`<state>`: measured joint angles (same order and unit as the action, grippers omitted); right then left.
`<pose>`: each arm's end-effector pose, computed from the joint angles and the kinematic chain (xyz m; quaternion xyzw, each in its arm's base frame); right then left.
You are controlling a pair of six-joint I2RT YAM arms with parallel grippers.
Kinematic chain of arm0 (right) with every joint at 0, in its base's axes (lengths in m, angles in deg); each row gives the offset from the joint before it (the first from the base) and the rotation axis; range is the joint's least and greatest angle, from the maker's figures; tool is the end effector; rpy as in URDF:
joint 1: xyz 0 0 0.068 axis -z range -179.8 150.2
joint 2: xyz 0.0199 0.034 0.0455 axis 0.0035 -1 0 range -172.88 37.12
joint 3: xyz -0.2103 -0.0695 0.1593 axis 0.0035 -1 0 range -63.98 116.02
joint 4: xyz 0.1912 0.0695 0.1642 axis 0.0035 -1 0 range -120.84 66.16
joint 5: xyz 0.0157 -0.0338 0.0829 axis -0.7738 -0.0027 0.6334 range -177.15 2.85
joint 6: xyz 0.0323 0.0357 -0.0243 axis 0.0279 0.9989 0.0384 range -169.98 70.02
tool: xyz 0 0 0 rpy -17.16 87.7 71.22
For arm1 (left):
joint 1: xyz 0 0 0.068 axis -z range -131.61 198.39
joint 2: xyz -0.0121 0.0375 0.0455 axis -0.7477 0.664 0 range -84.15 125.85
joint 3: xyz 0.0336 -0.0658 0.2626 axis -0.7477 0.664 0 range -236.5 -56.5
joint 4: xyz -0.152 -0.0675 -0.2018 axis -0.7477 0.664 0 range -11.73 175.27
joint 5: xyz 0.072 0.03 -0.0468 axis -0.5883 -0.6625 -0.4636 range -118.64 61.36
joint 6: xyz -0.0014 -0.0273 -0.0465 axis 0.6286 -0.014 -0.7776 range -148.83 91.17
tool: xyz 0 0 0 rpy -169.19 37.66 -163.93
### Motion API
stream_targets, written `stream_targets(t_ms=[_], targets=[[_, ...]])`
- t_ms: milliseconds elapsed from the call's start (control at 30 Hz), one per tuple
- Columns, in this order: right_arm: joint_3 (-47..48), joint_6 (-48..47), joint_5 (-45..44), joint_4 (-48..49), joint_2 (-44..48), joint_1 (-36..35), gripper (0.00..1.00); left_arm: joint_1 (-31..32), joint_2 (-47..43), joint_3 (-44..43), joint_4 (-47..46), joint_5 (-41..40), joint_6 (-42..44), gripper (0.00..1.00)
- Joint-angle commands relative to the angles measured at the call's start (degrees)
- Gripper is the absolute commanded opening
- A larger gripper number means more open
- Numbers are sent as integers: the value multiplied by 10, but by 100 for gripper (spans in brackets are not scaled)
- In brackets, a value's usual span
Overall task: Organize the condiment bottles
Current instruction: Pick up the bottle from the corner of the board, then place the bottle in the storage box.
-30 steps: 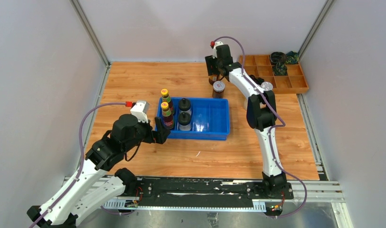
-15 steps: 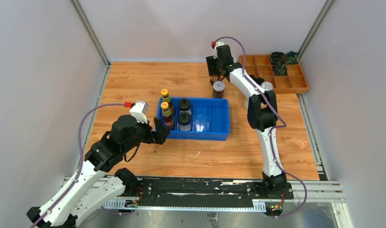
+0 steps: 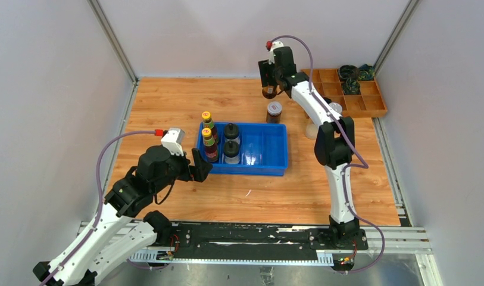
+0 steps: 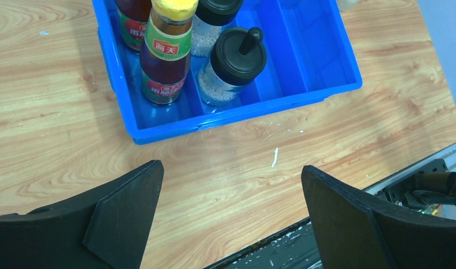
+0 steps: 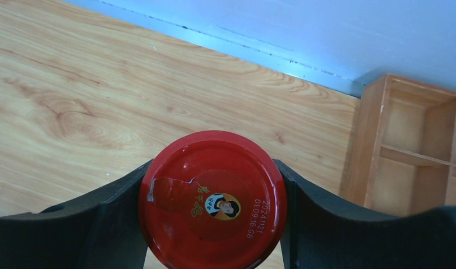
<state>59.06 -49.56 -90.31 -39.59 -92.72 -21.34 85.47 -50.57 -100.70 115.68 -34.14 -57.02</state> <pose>0.5036 0.1969 0.3047 -0.1373 0.8201 0.0832 0.5492 0.1040 -0.0742 0.3144 0.0409 0.8501 -0.2479 0.4629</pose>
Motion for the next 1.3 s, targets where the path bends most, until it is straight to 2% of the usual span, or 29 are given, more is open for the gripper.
stream_targets(t_ms=[0,333,733,967,1267], targets=[[24,-23,-19,19,77,-19,59,6,-3,11,5,8,-6,100],[-52,-86,-53,-2,199,-74,59,5,-9,13,4,4,-10,100],[-226,-61,-38,-55,375,-118,59,5,-7,-4,15,2,-5,100],[-296,-49,22,-103,448,-131,59,6,-4,-11,18,-1,-5,100],[-438,-32,73,-78,540,-159,59,6,-1,-9,18,-5,-8,100]])
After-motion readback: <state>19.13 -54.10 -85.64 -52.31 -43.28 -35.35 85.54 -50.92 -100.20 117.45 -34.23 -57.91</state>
